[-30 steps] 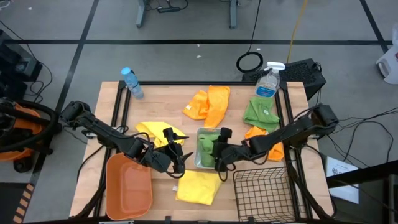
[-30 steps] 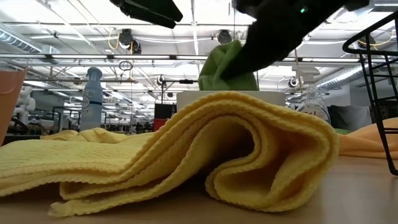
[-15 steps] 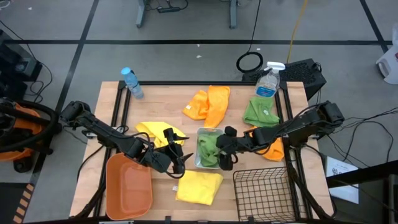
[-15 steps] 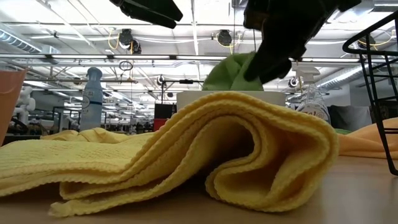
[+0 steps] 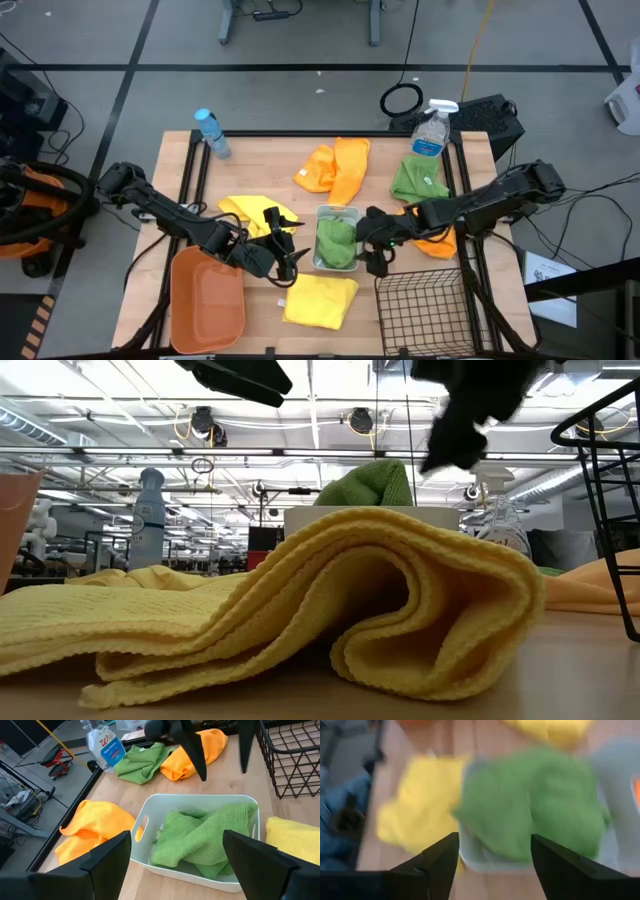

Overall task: Sort microfiber towel by color & place in baskets
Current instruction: Put the left green microfiber towel into the white bin

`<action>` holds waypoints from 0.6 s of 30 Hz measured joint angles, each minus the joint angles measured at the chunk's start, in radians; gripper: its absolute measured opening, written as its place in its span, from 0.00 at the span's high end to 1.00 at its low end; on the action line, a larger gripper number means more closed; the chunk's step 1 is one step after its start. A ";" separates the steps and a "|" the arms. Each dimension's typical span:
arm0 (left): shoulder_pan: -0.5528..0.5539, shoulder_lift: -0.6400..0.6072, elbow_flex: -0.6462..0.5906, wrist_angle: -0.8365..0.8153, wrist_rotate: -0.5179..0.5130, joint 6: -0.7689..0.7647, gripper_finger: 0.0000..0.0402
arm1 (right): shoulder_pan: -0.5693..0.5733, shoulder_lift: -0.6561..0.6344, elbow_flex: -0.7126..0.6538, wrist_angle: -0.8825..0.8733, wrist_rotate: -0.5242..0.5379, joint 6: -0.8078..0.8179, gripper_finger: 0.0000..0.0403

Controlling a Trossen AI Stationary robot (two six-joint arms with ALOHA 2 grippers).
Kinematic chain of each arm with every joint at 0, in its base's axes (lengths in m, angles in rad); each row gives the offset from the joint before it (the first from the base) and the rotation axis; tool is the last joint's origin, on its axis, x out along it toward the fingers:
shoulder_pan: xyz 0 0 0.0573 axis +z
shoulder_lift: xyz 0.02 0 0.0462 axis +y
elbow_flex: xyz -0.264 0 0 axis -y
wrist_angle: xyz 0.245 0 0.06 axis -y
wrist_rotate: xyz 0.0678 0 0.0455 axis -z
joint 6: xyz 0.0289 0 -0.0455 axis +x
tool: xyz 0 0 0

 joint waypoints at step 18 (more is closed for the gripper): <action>-0.006 0.000 0.000 0.001 0.000 -0.019 0.21 | -0.071 0.322 0.002 0.270 -0.006 0.069 0.98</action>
